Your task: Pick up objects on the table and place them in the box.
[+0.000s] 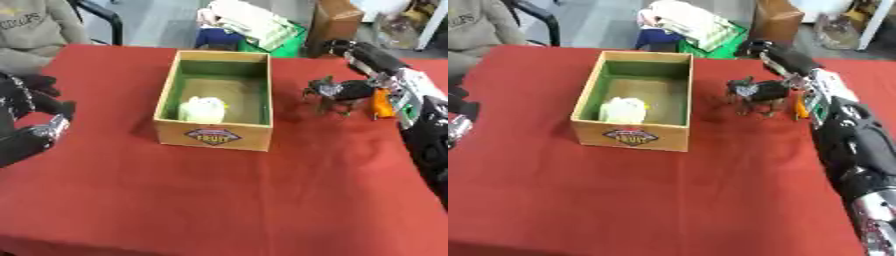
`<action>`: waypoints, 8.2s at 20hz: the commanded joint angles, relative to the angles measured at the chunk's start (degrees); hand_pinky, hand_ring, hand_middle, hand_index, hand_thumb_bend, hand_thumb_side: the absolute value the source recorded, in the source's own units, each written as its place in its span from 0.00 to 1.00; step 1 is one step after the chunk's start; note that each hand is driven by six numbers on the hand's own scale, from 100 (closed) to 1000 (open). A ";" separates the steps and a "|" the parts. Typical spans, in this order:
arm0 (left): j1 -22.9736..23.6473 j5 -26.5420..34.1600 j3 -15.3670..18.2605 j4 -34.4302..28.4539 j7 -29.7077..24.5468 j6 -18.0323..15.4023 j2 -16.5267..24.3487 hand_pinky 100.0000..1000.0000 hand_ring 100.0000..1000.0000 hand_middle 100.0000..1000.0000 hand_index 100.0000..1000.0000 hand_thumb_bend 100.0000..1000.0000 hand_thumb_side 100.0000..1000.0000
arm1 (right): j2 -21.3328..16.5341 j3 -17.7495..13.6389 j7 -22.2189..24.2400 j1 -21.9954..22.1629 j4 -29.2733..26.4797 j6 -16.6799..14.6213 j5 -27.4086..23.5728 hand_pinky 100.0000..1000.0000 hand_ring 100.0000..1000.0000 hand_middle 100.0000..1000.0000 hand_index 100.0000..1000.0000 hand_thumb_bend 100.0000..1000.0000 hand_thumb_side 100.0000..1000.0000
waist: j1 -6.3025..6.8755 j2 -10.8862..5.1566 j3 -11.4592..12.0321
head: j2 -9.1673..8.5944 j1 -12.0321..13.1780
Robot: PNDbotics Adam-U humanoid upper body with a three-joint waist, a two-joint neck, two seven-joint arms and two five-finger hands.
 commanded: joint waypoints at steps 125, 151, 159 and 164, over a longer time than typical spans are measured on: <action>1.52 -0.41 1.38 -0.87 0.42 -0.44 2.21 0.57 0.54 0.52 0.71 0.26 0.09 | -5.80 -1.46 -4.27 1.72 8.10 11.36 3.38 0.38 0.52 0.64 0.72 0.00 0.29 | 1.09 -1.82 -4.14 | -0.66 1.34; 1.63 -0.33 1.44 -0.93 0.33 -0.55 2.54 0.57 0.54 0.53 0.71 0.26 0.09 | -6.85 -1.34 -13.16 1.71 7.38 11.79 18.99 0.31 0.56 0.69 0.84 0.00 0.31 | 0.95 -2.20 -4.15 | -0.62 1.13; 1.65 -0.27 1.44 -0.96 0.32 -0.54 2.60 0.57 0.54 0.53 0.71 0.25 0.09 | -6.74 -0.53 -19.49 1.40 8.20 11.69 24.50 0.00 0.24 0.35 0.43 0.00 0.17 | 0.89 -2.32 -4.17 | -0.68 1.12; 1.68 -0.23 1.48 -0.96 0.38 -0.53 2.61 0.57 0.54 0.53 0.71 0.26 0.09 | -6.58 -0.76 -23.07 1.16 8.03 11.11 25.90 0.00 0.10 0.21 0.30 0.00 0.15 | 0.90 -2.33 -4.21 | -0.65 1.14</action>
